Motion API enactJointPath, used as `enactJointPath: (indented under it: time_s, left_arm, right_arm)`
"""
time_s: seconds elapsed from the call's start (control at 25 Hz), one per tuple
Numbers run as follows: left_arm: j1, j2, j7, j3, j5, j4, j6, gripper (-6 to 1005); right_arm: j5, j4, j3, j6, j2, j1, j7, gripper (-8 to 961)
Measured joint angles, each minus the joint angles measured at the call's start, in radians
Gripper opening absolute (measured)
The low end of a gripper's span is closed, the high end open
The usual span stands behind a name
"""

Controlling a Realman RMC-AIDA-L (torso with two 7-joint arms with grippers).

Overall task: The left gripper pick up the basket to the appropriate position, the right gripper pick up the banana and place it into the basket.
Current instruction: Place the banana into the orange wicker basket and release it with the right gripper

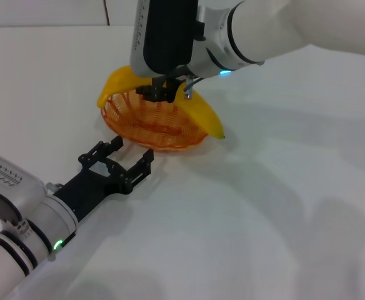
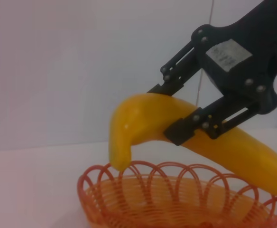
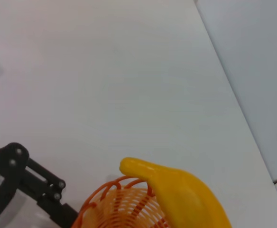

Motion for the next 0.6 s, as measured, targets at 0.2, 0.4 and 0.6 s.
enactJointPath:
  time_s: [0.2,0.4,0.6]
  left_arm:
    - [-0.001,0.0,0.0,0.0,0.0,-0.002,0.0,753]
    - [-0.002,0.0,0.0,0.0,0.0,-0.002,0.0,753]
    - [-0.002,0.0,0.0,0.0,0.0,-0.002,0.002,753]
  right_arm:
    - [0.0,0.0,0.002,0.003,0.0,0.001,0.0,620]
    - [0.0,0.0,0.001,0.004,0.0,0.002,0.0,641]
    - [0.0,-0.002,0.003,0.004,0.0,0.003,0.0,678]
